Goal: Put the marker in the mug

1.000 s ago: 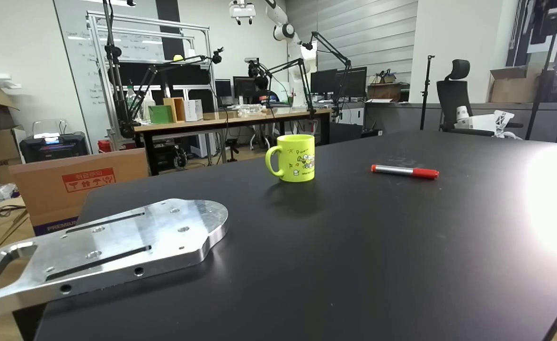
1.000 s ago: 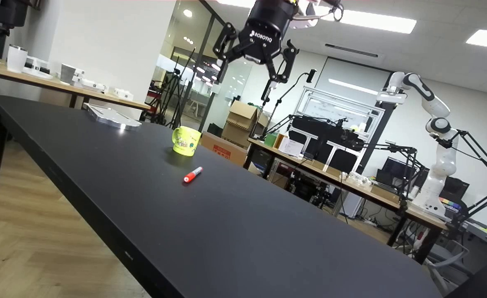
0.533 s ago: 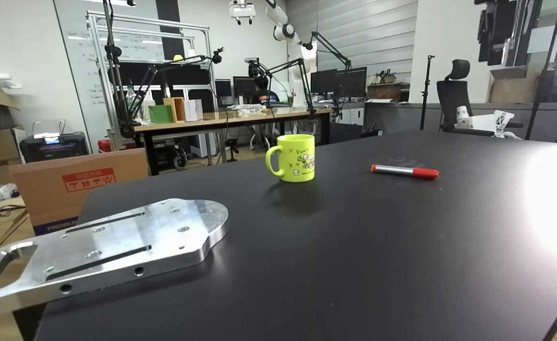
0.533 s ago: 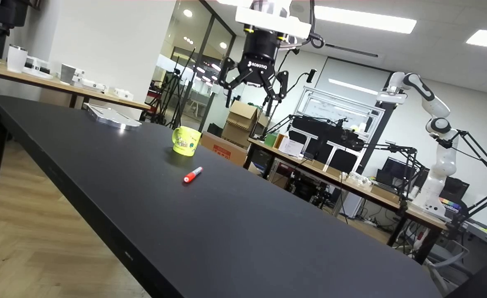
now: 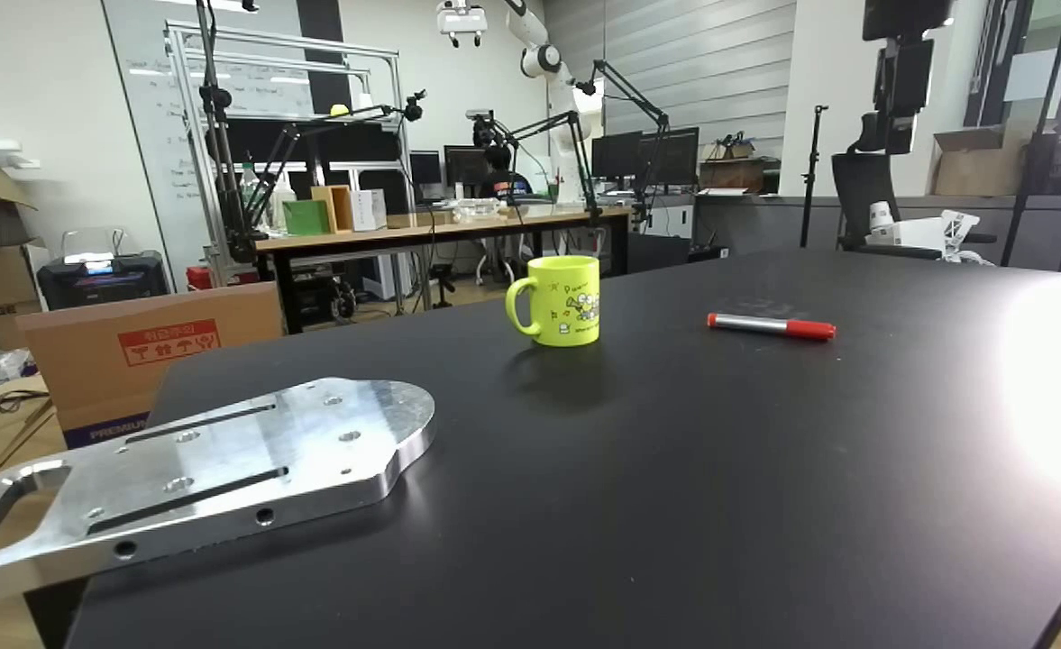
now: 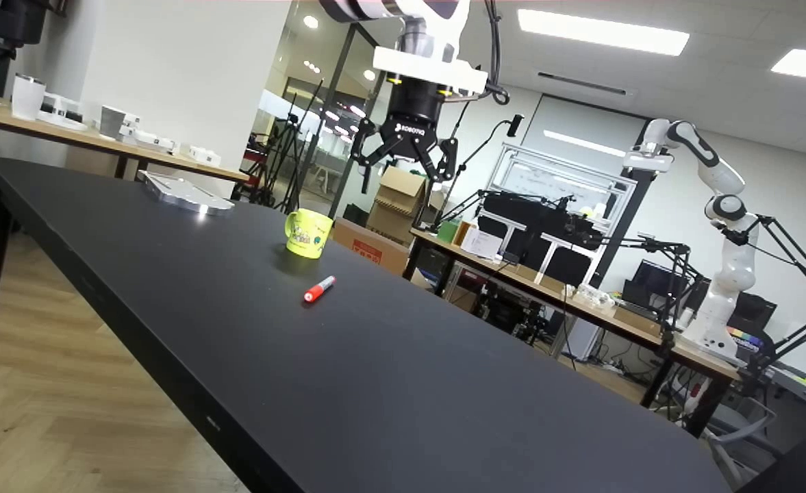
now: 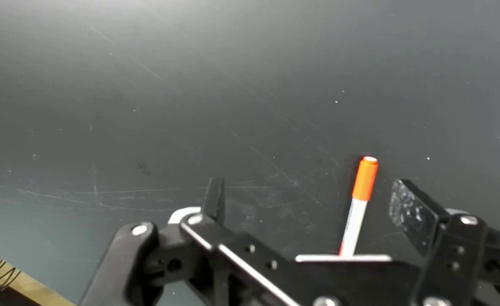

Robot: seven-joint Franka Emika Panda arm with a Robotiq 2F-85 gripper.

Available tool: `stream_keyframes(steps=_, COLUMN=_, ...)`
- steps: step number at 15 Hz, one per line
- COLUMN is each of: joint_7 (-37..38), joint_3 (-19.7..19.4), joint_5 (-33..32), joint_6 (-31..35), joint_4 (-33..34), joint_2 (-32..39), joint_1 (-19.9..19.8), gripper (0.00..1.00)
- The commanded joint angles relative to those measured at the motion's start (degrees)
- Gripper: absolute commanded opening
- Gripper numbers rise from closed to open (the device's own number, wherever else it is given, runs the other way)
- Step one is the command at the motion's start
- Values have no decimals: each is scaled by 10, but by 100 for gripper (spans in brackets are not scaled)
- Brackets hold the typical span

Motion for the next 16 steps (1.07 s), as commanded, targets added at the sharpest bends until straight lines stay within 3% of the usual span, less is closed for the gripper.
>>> stream_keyframes(steps=1, joint_7=37, joint_3=22, joint_5=34, joint_6=13, joint_4=20, joint_2=32, joint_1=-4, gripper=100)
stream_keyframes(steps=6, joint_7=76, joint_3=45, joint_5=135, joint_6=46, joint_4=46, joint_2=87, joint_1=-11, gripper=100)
stream_keyframes(steps=16, joint_7=28, joint_3=61, joint_5=124, joint_6=67, joint_4=29, joint_2=93, joint_1=-12, gripper=100)
